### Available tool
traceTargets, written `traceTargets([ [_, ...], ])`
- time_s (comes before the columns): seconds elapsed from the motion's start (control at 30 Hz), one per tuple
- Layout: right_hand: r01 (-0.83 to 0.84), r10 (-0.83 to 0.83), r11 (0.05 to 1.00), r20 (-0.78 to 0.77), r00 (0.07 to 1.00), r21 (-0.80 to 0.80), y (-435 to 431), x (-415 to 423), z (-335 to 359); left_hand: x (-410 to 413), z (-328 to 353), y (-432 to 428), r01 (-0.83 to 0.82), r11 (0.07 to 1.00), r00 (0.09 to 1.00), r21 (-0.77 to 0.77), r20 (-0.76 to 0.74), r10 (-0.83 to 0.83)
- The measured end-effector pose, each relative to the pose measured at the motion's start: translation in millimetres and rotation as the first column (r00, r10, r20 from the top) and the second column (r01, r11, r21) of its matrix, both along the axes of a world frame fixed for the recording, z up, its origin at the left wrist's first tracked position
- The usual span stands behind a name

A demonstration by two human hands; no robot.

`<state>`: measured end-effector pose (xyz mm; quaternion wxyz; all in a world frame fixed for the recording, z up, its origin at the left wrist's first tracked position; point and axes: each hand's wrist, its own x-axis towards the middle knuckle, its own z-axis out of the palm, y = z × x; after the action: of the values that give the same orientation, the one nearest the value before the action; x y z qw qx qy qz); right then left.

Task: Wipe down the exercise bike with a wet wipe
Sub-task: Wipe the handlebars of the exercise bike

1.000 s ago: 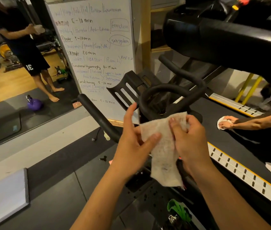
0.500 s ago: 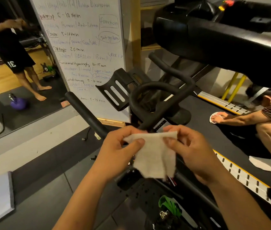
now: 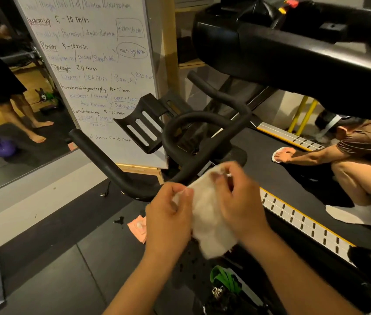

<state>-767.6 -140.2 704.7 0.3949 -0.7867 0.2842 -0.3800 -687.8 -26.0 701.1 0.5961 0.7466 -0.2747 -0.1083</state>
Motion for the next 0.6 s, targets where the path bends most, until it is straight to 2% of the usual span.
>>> traceTargets([
  [0.1, 0.196, -0.217, 0.957, -0.081, 0.973, -0.215, -71, 22, 3, 22, 7, -9, 0.001, 0.998, 0.981, 0.064, 0.194, -0.013],
  [0.2, 0.210, -0.301, 0.946, -0.432, 0.850, -0.246, -117, 46, -22, 42, 11, -26, -0.024, 0.972, 0.925, 0.235, 0.373, -0.068],
  [0.23, 0.233, -0.312, 0.947, -0.461, 0.831, -0.220, -121, 49, -31, 48, 9, -31, -0.020, 0.953, 0.912, 0.303, 0.396, -0.107],
  [0.33, 0.361, -0.407, 0.912, -0.320, 0.855, -0.194, -123, 48, -40, 60, -6, -40, 0.021, 0.879, 0.871, 0.476, 0.424, -0.250],
  [0.4, 0.380, -0.457, 0.880, -0.288, 0.841, -0.286, -126, 46, -37, 60, -15, -41, 0.028, 0.832, 0.823, 0.554, 0.459, -0.334],
  [0.47, 0.312, -0.436, 0.866, -0.283, 0.854, -0.391, -125, 45, -39, 60, -21, -42, -0.019, 0.783, 0.759, 0.622, 0.519, -0.394],
  [0.6, 0.162, -0.298, 0.892, -0.281, 0.912, -0.422, -102, 33, -58, 72, -23, -49, -0.058, 0.670, 0.634, 0.740, 0.546, -0.548],
])
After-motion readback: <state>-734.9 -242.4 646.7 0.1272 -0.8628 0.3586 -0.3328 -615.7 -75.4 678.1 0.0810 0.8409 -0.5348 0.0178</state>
